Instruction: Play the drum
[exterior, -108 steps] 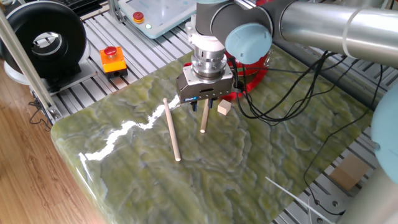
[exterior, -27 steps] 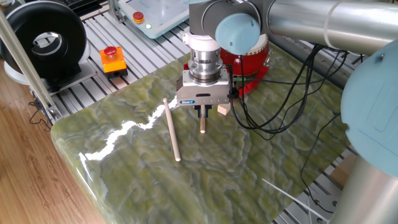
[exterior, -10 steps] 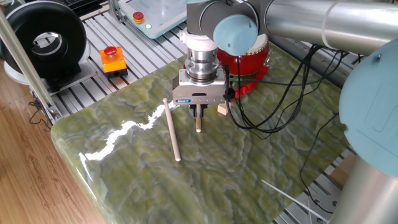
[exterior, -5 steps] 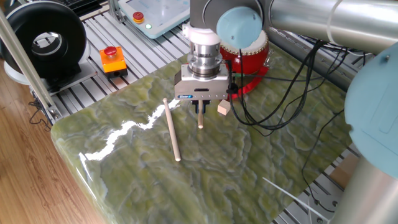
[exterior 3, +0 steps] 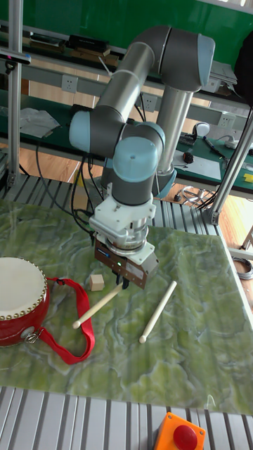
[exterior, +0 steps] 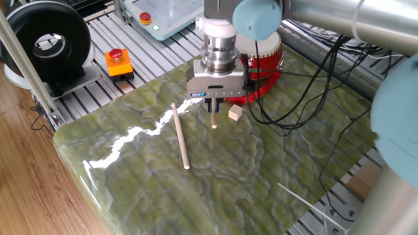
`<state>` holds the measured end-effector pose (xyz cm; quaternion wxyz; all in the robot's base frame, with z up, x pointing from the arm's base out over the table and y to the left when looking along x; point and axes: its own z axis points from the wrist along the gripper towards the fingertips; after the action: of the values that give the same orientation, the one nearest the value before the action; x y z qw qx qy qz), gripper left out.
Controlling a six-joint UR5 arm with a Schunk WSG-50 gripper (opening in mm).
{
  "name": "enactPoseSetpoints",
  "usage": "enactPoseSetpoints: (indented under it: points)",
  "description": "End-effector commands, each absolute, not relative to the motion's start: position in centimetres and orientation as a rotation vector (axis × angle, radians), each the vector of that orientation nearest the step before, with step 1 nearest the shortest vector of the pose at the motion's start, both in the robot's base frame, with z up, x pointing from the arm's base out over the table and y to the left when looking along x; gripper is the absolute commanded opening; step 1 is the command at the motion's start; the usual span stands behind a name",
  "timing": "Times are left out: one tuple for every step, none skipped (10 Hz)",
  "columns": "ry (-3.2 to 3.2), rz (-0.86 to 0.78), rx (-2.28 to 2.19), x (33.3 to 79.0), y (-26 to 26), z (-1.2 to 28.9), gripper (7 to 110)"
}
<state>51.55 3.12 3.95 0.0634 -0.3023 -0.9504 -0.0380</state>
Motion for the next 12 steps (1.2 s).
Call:
enactPoseSetpoints:
  points:
    - [-2.96,-0.122,-0.86,52.4,2.3,6.1,7]
    - [-2.999,-0.044,-0.826,52.3,1.3,6.7,7]
    - [-3.004,0.005,-0.816,52.2,1.1,7.2,7]
    - [-2.988,-0.012,-0.833,52.0,1.8,7.5,7]
    - [-2.983,-0.02,-0.834,51.8,2.0,7.6,7]
    - [-2.983,-0.033,-0.836,51.5,2.2,8.0,7]
    - [-2.986,-0.059,-0.837,51.4,2.7,8.4,7]
    - [-2.992,-0.073,-0.831,51.5,3.3,8.7,7]
    - [-3.007,-0.045,-0.801,51.8,3.4,8.9,7]
    - [-3.047,0.027,-0.696,52.0,2.9,9.1,7]
    - [-3.067,0.043,-0.597,52.2,3.4,9.3,7]
    - [-3.093,0.013,-0.499,52.6,4.4,9.3,7]
